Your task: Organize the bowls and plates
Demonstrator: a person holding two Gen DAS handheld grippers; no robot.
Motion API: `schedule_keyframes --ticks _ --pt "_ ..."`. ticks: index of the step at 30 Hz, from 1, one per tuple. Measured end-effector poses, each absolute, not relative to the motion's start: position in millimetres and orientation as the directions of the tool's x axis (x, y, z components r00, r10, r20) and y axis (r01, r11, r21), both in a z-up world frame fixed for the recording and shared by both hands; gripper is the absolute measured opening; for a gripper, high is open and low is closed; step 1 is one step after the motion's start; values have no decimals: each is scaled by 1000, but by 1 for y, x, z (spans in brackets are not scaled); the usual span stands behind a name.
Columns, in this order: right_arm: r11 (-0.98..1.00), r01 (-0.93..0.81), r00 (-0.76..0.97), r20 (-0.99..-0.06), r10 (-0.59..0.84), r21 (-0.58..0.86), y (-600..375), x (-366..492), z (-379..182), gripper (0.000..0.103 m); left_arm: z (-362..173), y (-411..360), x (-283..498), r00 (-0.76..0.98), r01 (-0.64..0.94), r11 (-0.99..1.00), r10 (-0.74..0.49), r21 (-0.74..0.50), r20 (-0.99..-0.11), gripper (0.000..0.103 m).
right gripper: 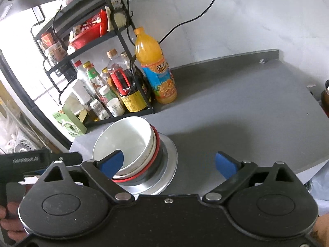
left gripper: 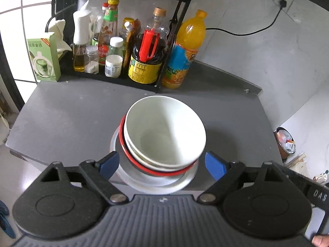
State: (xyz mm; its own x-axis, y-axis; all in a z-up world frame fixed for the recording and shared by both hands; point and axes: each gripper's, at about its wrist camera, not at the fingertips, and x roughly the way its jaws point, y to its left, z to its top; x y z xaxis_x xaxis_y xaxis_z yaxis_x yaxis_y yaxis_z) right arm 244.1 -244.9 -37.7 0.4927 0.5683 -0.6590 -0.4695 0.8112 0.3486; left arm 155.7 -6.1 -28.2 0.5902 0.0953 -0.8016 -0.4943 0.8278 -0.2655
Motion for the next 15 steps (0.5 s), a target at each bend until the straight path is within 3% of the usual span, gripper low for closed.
schedule_keyframes --ticks 15 --pt "851 -445 575 -639 511 280 -245 189 -24 100 -10 -5 100 628 -455 859 124 -234 -768 90"
